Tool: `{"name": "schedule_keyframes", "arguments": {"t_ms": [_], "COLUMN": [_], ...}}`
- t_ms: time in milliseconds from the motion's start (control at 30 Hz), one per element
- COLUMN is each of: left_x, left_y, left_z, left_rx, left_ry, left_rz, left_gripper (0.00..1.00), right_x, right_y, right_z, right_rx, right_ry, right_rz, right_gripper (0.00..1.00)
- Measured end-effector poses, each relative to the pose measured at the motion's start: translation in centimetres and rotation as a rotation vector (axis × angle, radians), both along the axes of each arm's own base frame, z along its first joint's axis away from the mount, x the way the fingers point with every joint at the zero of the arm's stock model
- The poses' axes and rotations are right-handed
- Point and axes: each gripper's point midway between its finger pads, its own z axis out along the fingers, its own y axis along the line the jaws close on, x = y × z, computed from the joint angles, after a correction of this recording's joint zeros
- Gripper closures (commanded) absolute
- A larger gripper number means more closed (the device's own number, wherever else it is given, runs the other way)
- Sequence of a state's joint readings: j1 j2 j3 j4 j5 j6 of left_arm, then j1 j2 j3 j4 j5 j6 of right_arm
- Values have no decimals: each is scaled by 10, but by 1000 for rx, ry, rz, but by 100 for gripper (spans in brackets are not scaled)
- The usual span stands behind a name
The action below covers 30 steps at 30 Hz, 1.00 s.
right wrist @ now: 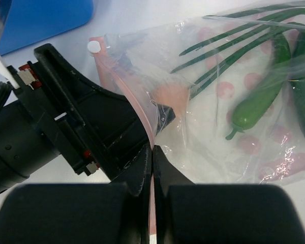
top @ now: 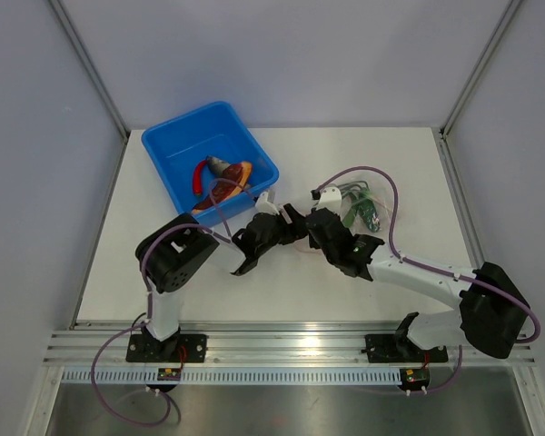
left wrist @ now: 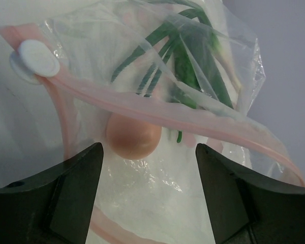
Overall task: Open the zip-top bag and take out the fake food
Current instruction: Pick up the food from the zipper food storage bag.
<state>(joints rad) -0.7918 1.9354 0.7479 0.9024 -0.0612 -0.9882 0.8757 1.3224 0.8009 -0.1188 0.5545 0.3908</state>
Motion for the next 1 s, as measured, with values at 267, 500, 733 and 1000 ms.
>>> {"name": "schedule_keyframes", "arguments": {"t_ms": [267,500,733,1000], "left_x": [12,21,26,42], "left_y": [-2,-3,-7,-12], "left_z": [-6,-10,-17,-20], "left_rx": [50,78,113,105], "left_ry": [28,27,52,60], "left_rz": [32,44,47,54], "left_gripper": [21,20,21,35], "right_x": [-1,-2,-2,-3], "right_y": [2,2,3,2], "right_z": [-1,-1,-1,-1], "right_rx": [7,11,14,18], "right_ry": [6,7,8,5], "right_rz": [9,12,11,11], "right_gripper": [98,98,98,98]}}
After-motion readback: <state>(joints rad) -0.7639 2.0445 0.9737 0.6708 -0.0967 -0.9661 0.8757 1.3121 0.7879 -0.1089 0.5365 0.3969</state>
